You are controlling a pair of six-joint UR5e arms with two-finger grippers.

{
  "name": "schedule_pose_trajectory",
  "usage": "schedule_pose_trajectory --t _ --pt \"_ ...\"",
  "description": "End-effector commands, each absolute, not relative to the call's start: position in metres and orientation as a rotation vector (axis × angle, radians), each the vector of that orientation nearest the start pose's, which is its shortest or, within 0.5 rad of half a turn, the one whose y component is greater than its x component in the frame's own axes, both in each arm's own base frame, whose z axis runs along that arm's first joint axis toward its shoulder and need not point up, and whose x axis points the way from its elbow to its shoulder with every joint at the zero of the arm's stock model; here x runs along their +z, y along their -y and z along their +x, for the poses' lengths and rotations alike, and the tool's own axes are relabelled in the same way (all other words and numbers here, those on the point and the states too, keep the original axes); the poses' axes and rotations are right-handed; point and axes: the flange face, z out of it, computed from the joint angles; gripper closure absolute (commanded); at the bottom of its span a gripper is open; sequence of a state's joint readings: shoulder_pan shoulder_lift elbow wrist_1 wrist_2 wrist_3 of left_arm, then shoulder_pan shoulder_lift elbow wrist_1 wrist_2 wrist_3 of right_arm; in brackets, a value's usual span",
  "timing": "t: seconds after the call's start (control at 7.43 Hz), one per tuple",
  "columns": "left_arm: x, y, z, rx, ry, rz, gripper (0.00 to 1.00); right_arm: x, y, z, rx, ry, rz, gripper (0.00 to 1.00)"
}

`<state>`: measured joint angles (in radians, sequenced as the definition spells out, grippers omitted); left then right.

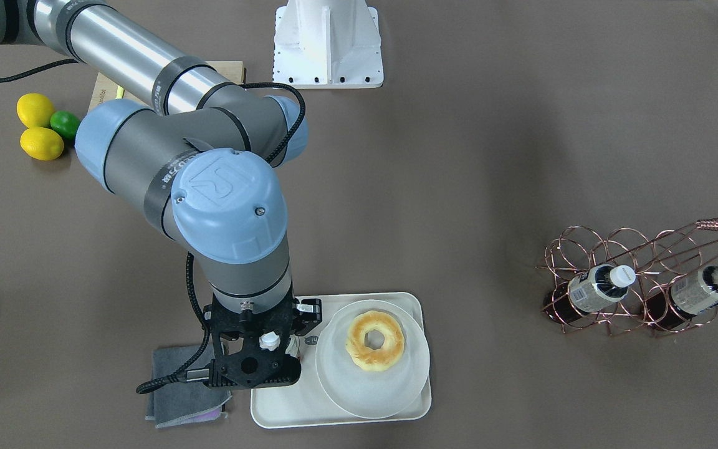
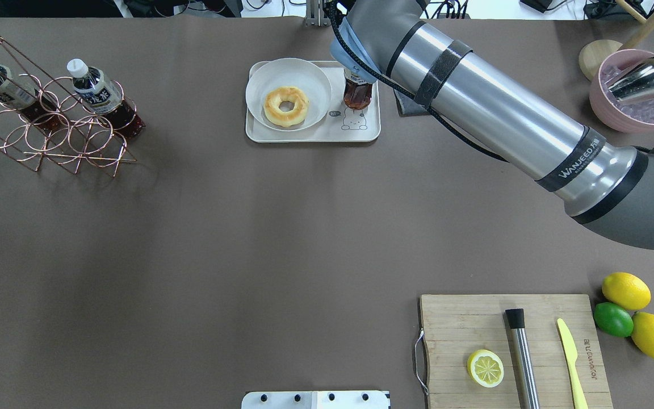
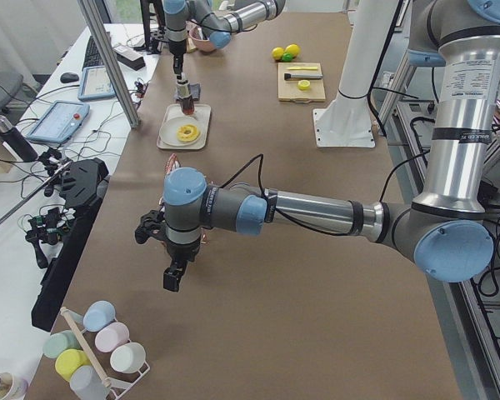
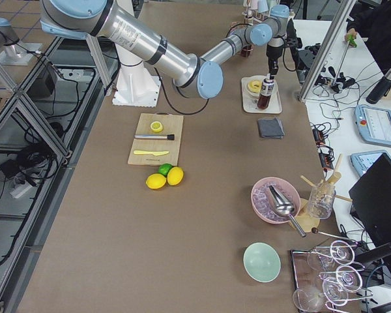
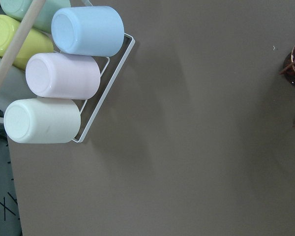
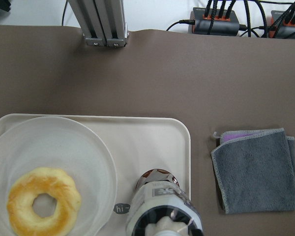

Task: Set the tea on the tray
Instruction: 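Lower the bottle onto the white tray beside the donut bowl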

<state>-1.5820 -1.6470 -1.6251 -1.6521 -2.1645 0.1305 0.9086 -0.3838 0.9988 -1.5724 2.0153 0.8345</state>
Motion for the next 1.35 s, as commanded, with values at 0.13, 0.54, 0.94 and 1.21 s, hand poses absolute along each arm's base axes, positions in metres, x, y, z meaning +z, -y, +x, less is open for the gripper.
schedule_pose_trajectory --t 0.13,0.54,0.94,1.21 --pt "0.596 0.535 -0.083 0.179 -0.576 0.247 0.02 0.113 0.721 -0.453 0.022 0.726 0.150 1.00" --pt "0.596 0.535 -0.083 0.179 -0.576 0.247 0.02 0.115 0.713 -0.460 0.010 0.727 0.178 0.01" --pt "0.597 0.535 -0.083 0.179 -0.576 0.244 0.02 0.085 0.706 -0.420 0.022 0.780 0.174 0.00" --pt "0.596 0.535 -0.083 0.176 -0.578 0.242 0.02 0.076 0.663 -0.361 0.051 0.751 0.106 0.00"
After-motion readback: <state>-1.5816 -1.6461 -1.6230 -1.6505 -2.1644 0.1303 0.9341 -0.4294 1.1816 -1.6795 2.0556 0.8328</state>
